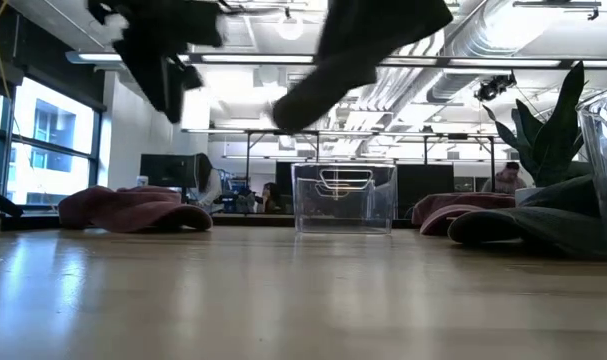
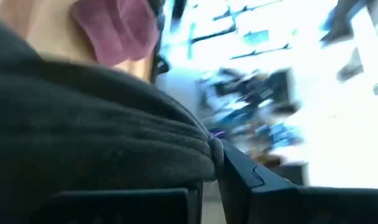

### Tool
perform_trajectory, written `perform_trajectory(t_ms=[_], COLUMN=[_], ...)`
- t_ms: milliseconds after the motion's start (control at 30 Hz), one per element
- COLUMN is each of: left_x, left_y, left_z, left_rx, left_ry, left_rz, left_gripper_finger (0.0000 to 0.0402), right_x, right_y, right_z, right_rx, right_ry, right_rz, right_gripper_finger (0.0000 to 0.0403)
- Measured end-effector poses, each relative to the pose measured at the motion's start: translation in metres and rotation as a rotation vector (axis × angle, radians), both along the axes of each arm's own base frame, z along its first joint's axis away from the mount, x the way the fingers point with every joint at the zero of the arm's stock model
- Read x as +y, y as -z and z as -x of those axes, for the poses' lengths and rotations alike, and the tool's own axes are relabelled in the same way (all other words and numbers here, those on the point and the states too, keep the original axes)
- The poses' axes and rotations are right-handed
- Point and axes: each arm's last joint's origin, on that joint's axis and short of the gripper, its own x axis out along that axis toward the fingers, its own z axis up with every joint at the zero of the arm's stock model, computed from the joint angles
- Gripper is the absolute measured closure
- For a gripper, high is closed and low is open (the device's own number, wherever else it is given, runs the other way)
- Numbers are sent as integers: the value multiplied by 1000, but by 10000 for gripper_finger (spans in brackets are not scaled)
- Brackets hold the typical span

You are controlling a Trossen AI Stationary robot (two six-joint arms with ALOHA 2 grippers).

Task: Pick & Place hat
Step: Put the left black cap into the top transparent bin

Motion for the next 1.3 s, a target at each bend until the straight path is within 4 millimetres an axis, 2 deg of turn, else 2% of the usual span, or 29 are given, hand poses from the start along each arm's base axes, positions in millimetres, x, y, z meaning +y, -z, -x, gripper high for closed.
perform_trajectory(t_ms=[133,233,300,367,467,633,867,1100,1233,1300], left_x=[1,2,3,4,5,9,11,12,12,12], left_y=[1,3,11,12,26,33,34,36,38,41], left_z=[30,42,52,53,57,55,50,47,44,40], left_rx=[-128,-321,-392,-536,-602,-684,-704,-692,-695,-687], left_ry=[-77,-137,-183,-209,-245,-332,-376,-386,-390,-386], left_rz=[-57,-103,-123,-134,-176,-269,-355,-372,-371,-372], left_gripper_finger=[239,239,239,239,239,239,239,239,239,239], right_x=[-44,-81,-106,-129,-157,-183,-217,-252,-276,-288], right_y=[-28,-42,-48,-53,-54,-47,-26,-26,-24,-16], right_z=[3,1,1,4,9,12,-11,-27,-35,-40], right_rx=[-62,-167,-240,-304,-362,-371,-299,-149,-147,-160], right_ry=[114,205,282,359,450,513,666,899,981,993], right_rz=[-307,-491,-571,-616,-660,-750,-852,-922,-982,-1010], right_gripper_finger=[381,381,381,381,375,377,373,379,374,371])
